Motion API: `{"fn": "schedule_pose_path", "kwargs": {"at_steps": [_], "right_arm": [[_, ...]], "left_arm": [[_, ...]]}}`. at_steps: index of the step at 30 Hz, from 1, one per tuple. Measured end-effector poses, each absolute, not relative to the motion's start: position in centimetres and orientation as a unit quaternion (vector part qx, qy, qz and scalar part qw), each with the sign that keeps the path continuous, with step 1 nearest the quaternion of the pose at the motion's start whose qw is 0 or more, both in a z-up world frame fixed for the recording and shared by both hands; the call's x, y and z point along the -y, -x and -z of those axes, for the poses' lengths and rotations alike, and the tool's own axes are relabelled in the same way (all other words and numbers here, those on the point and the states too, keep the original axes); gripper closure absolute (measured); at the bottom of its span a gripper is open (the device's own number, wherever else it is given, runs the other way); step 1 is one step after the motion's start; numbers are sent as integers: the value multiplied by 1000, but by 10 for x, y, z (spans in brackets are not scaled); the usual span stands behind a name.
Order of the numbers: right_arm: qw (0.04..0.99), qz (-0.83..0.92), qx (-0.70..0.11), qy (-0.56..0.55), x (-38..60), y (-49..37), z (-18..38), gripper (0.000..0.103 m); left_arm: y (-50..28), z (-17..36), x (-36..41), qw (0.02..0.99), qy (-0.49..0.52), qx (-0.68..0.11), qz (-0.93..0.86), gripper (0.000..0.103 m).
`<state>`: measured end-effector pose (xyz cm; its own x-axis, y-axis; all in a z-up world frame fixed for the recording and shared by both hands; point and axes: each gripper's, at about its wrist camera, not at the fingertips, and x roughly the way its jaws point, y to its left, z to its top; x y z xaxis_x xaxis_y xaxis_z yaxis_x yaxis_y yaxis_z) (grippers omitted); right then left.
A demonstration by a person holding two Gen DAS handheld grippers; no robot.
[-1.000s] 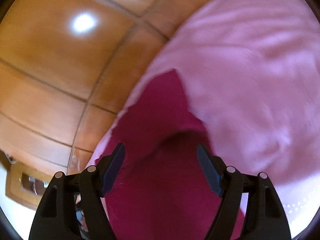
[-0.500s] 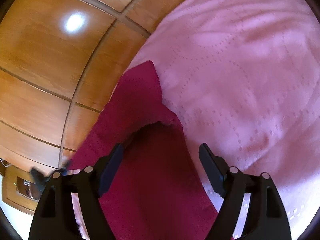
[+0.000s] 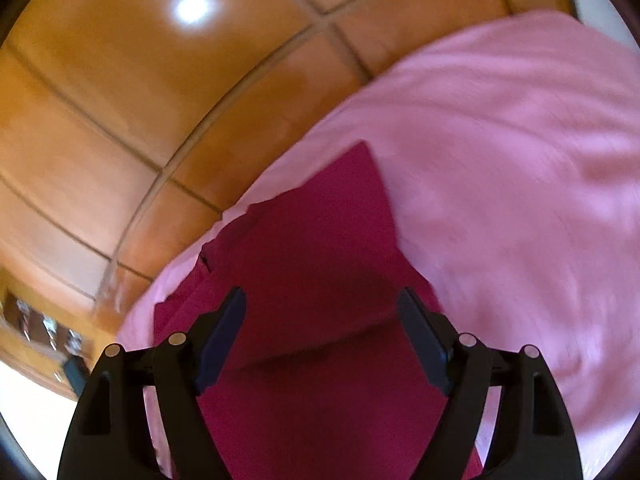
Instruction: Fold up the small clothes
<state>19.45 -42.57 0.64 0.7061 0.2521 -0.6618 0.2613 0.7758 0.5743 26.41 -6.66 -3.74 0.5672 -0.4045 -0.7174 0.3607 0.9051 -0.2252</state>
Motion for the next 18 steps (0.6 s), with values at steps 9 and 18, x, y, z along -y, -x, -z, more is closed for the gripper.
{"fn": "schedule_pose_path", "kwargs": {"at_steps": [9,18], "right_arm": [[866,41,-459,-195,379,-252,39,24],[885,41,-431,-172,371,-232,54,20]], "left_arm": [[-255,-3,62,918,-7,-331,217,101],[-309,50,8,792,267,-473,279,47]]}}
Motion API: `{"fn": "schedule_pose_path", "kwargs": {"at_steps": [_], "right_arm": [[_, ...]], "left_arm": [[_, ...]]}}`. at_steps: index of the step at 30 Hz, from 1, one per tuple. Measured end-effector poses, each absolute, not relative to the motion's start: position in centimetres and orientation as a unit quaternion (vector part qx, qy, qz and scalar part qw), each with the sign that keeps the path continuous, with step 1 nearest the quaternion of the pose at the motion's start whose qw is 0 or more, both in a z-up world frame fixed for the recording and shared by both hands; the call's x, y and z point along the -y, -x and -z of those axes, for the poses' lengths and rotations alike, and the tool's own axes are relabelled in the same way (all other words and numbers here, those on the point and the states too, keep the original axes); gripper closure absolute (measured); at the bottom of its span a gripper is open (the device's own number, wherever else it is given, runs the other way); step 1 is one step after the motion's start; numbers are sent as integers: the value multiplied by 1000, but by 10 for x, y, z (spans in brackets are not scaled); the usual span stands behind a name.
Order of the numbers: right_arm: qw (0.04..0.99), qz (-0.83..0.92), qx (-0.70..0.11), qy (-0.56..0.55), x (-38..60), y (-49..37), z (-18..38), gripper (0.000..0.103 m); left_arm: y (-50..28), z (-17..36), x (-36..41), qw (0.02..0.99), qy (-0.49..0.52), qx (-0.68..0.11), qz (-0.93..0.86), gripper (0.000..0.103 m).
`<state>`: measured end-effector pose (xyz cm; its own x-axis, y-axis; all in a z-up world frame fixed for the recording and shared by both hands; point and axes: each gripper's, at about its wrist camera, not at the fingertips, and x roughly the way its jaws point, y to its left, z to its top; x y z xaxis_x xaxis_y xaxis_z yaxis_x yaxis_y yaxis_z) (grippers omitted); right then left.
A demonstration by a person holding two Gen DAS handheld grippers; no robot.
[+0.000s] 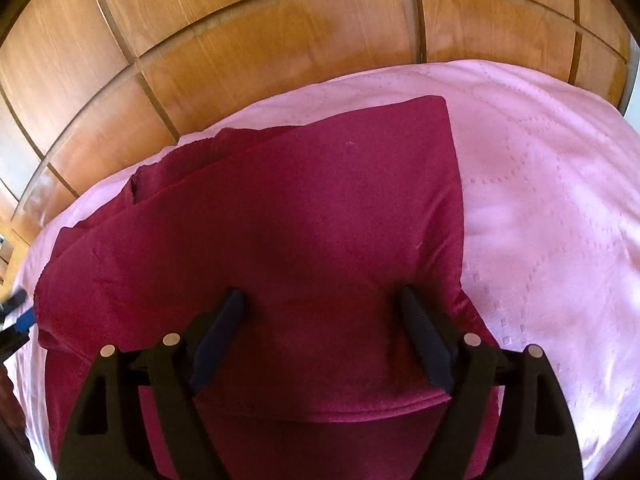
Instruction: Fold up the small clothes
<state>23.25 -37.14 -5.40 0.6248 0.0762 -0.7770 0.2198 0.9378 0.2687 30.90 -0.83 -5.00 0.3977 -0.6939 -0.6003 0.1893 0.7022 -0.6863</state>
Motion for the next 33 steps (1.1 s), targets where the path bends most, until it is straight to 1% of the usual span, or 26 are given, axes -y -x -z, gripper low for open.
{"fn": "schedule_pose_path", "kwargs": {"at_steps": [2,5,6,7,8,9,10,12,15,17,18,20,21,23,25,27,30,33], "right_arm": [[889,43,-424,-168,370,-229,56,19],[892,48,-421,-161,364,-229,53,19],[892,47,-420,-161,364,-228,52,19],[892,47,-419,-162,365,-228,52,18],[893,46,-418,-163,365,-227,53,18],[893,46,-416,-163,365,-226,53,18],[894,46,-415,-164,365,-226,53,18],[895,46,-411,-165,365,-224,53,18],[899,46,-405,-161,363,-222,53,18],[900,49,-406,-152,360,-223,53,16],[900,52,-408,-145,357,-225,54,15],[900,57,-412,-132,354,-227,54,14],[900,58,-412,-130,353,-228,54,14],[900,60,-413,-125,353,-228,55,14],[900,62,-414,-121,352,-228,57,13],[900,61,-414,-124,354,-228,58,12],[900,60,-414,-126,354,-228,59,12],[900,60,-413,-126,354,-229,59,12]], "left_arm": [[-319,48,10,785,280,-476,279,47],[-338,51,19,785,272,-492,260,47],[-346,53,24,783,267,-501,256,49],[-352,54,29,782,260,-507,253,59],[-358,56,38,784,241,-515,249,74],[-359,57,44,789,222,-520,241,83],[-361,58,50,799,197,-521,228,102],[-356,53,51,818,179,-503,217,102],[-329,11,46,867,174,-403,235,102],[-310,-7,54,897,126,-356,231,102],[-309,-5,61,906,92,-352,217,102],[-318,13,77,909,29,-377,177,102],[-329,33,83,900,3,-407,158,102],[-343,66,86,880,-14,-454,139,100],[-334,66,87,892,-27,-431,137,100],[-321,59,85,894,-30,-428,129,100],[-300,50,74,899,3,-422,122,100],[-272,48,77,903,-20,-412,118,100]]}}
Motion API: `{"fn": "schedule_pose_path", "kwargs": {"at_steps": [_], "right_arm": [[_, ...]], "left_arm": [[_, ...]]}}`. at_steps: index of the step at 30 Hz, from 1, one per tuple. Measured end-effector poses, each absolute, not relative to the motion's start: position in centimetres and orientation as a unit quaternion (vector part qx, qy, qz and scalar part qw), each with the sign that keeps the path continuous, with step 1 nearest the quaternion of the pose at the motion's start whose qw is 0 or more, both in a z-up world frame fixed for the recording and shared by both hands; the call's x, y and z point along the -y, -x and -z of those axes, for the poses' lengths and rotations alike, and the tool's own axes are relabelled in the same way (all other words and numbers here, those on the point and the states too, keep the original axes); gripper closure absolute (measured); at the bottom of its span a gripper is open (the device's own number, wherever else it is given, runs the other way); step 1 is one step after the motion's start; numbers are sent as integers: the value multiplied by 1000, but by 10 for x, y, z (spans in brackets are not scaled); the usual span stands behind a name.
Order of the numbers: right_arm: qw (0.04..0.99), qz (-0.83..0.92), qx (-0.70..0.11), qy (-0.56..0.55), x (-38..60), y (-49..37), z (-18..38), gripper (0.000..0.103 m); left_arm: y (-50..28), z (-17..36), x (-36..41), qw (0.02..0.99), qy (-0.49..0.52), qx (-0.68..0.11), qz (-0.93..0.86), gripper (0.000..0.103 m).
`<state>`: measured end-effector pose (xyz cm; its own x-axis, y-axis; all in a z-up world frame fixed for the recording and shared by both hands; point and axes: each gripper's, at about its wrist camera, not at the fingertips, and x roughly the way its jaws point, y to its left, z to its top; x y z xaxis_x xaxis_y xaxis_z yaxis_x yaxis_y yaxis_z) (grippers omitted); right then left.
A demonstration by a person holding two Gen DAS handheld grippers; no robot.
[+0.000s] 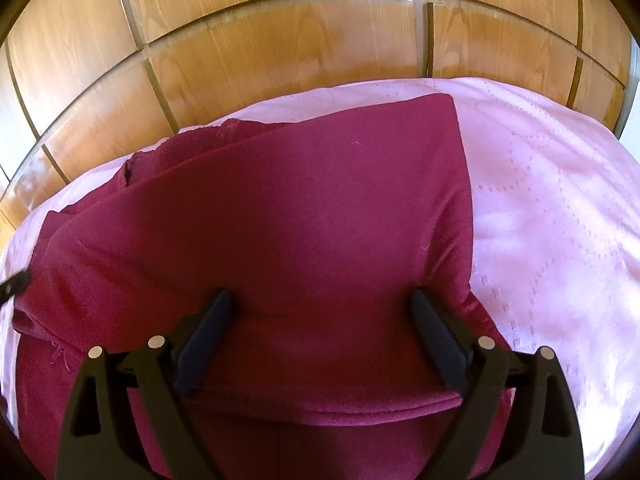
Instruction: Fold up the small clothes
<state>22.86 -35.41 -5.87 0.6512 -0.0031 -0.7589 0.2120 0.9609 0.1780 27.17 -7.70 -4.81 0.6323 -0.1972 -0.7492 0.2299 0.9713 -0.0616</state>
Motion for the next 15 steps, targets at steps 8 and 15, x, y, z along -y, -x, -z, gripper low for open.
{"fn": "schedule_pose_path", "kwargs": {"at_steps": [8,15], "right_arm": [[894,80,-424,-120,350,-223,51,6],[892,64,-435,-104,340,-175,31,3]], "left_arm": [[-215,44,65,893,-16,-433,122,78],[-166,37,56,899,-30,-416,134,68]]}}
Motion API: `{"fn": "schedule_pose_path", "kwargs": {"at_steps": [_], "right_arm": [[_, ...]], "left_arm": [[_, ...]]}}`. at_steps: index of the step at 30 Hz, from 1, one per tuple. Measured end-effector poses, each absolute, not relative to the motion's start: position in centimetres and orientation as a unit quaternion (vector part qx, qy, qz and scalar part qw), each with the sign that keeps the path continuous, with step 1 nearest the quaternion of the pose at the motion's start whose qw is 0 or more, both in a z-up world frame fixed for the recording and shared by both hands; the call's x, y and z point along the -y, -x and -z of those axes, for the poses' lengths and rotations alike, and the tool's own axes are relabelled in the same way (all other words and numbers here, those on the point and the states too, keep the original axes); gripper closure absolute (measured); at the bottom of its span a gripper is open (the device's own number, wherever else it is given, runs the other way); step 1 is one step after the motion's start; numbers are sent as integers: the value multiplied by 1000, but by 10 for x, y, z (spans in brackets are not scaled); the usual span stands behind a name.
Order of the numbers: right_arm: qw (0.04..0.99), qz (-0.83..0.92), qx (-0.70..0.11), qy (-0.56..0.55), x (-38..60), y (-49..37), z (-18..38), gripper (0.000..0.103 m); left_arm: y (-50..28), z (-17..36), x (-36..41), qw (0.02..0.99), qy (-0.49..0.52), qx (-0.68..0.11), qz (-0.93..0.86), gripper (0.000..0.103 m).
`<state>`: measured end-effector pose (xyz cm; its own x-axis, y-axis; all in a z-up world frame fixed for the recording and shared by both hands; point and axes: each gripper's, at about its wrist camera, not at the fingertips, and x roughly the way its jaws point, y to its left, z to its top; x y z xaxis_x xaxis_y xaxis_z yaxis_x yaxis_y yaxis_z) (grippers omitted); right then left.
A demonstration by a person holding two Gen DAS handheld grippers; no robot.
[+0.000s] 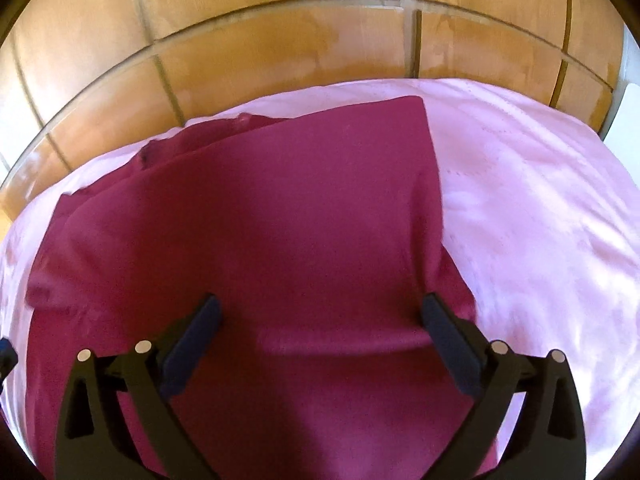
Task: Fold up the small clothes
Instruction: 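Grasp the sweater hem with the left tool while the right tool grasps the hem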
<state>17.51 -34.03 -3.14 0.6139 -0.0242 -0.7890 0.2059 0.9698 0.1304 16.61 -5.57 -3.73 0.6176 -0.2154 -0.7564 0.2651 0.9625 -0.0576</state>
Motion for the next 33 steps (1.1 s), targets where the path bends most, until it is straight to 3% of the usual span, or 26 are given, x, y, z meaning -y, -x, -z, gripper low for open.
{"fn": "schedule_pose_path", "kwargs": {"at_steps": [20,23,25,29,30,33], "right_arm": [[834,-4,-520,-184,366,19,47,4],[818,-36,-546,-177,352,41,47,17],[808,-48,-562,-169,345,52,49,37],[799,-70,-576,-159,336,67,50,55],[799,-73,-575,-161,337,66,48,64],[801,-83,-569,-167,344,51,38,90]], "left_arm": [[-109,58,19,875,-50,-447,178,68],[-96,62,9,860,-59,-459,214,68],[-85,62,2,845,-62,-469,250,68],[-63,62,-3,812,-66,-486,315,68],[-58,64,-4,801,-59,-494,332,68],[-47,69,-1,790,-53,-499,353,81]]}}
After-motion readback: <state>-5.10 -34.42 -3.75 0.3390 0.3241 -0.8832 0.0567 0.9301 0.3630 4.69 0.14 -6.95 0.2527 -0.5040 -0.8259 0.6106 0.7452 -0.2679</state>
